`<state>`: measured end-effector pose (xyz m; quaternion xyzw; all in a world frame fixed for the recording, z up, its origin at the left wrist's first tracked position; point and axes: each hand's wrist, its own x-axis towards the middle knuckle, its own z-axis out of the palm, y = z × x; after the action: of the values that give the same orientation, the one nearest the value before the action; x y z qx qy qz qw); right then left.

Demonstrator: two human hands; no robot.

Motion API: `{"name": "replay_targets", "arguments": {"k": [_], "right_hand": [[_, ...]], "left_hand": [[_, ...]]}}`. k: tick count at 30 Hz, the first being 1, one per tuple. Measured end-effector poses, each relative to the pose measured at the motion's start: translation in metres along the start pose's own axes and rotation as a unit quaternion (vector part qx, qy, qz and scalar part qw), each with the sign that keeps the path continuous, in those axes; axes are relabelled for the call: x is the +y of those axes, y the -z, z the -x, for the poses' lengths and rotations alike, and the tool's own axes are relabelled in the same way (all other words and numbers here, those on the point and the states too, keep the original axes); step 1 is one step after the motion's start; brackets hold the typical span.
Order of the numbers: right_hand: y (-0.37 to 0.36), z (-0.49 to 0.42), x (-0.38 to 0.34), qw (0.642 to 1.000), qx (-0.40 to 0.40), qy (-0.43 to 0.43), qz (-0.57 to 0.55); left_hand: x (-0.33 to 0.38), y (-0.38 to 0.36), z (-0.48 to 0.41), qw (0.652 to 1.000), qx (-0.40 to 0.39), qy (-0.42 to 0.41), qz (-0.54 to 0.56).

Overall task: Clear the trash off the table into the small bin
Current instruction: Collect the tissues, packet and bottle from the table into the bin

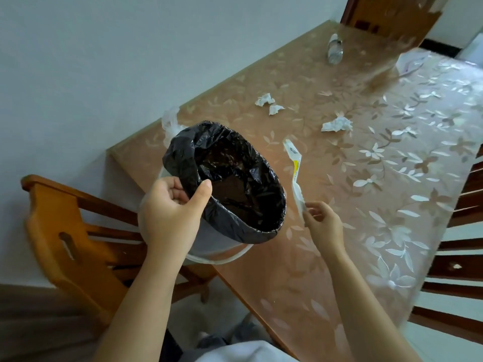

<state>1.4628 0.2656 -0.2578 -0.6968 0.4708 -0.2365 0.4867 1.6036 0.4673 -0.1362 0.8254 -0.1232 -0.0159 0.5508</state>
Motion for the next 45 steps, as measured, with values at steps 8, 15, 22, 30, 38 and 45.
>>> {"name": "replay_targets", "arguments": {"k": [8,15,22,30,38,45], "right_hand": [[-0.017,0.031,-0.074,0.983,-0.088,0.164,0.01],[-0.036,0.035,-0.114,0.942,-0.18,0.23,0.166],[-0.067,0.04,-0.144,0.914,-0.247,0.248,0.206],[-0.114,0.052,-0.177,0.896,-0.284,0.282,0.192],[-0.144,0.056,-0.18,0.933,-0.202,0.268,0.129],[-0.164,0.035,-0.176,0.961,-0.122,0.228,0.097]], "left_hand": [[-0.007,0.031,-0.016,1.0,0.011,-0.008,0.012],[-0.021,0.059,-0.034,0.999,0.029,-0.006,0.021],[-0.031,0.082,-0.049,0.998,0.048,0.005,0.027],[-0.038,0.105,-0.056,0.998,0.046,-0.013,0.044],[-0.049,0.133,-0.077,0.997,0.081,-0.018,0.004],[-0.069,0.147,-0.111,0.993,0.114,0.017,0.035]]}}
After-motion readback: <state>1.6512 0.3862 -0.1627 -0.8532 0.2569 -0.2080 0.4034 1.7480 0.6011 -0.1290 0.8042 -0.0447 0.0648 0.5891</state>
